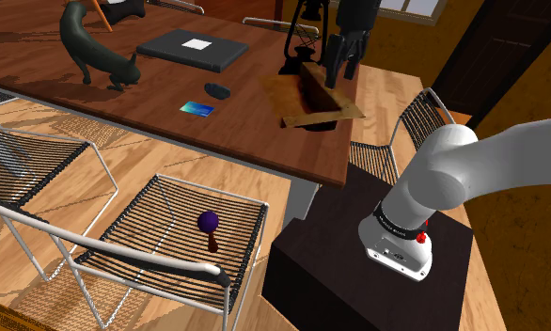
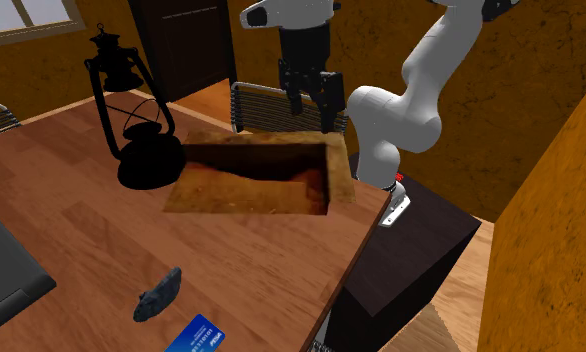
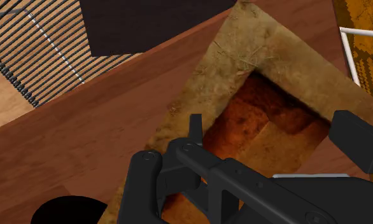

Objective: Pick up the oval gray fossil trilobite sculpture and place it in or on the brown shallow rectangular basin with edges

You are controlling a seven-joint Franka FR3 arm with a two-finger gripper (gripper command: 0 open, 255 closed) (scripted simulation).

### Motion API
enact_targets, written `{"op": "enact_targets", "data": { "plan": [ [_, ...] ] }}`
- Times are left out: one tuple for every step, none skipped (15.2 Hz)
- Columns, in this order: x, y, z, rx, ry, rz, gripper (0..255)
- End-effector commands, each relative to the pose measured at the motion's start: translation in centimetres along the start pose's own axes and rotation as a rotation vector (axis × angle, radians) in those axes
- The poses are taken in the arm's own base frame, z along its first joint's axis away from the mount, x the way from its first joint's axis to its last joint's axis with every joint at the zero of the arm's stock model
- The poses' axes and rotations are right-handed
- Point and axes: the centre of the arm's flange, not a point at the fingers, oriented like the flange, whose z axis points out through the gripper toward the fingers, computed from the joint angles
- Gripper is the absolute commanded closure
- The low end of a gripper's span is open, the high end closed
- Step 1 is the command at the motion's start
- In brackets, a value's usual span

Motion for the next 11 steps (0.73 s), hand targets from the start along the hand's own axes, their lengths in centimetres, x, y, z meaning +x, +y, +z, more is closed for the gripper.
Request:
{"op": "enact_targets", "data": {
  "plan": [
    [0.0, 0.0, 0.0, 0.0, 0.0, 0.0, 0],
    [1.3, -0.4, 0.2, -0.001, -0.001, 0.002, 0],
    [2.5, -0.8, 0.4, -0.002, -0.003, 0.004, 0],
    [3.8, -1.2, 0.6, -0.003, -0.004, 0.006, 0],
    [5.1, -1.6, 0.8, -0.005, -0.006, 0.008, 0],
    [6.4, -2.0, 1.0, -0.006, -0.007, 0.01, 0],
    [7.6, -2.4, 1.2, -0.007, -0.009, 0.013, 0],
    [8.9, -2.7, 1.5, -0.008, -0.01, 0.015, 0],
    [10.2, -3.1, 1.7, -0.009, -0.012, 0.017, 0],
    [11.5, -3.5, 1.9, -0.01, -0.013, 0.019, 0],
    [12.7, -3.9, 2.1, -0.011, -0.015, 0.021, 0]
  ]
}}
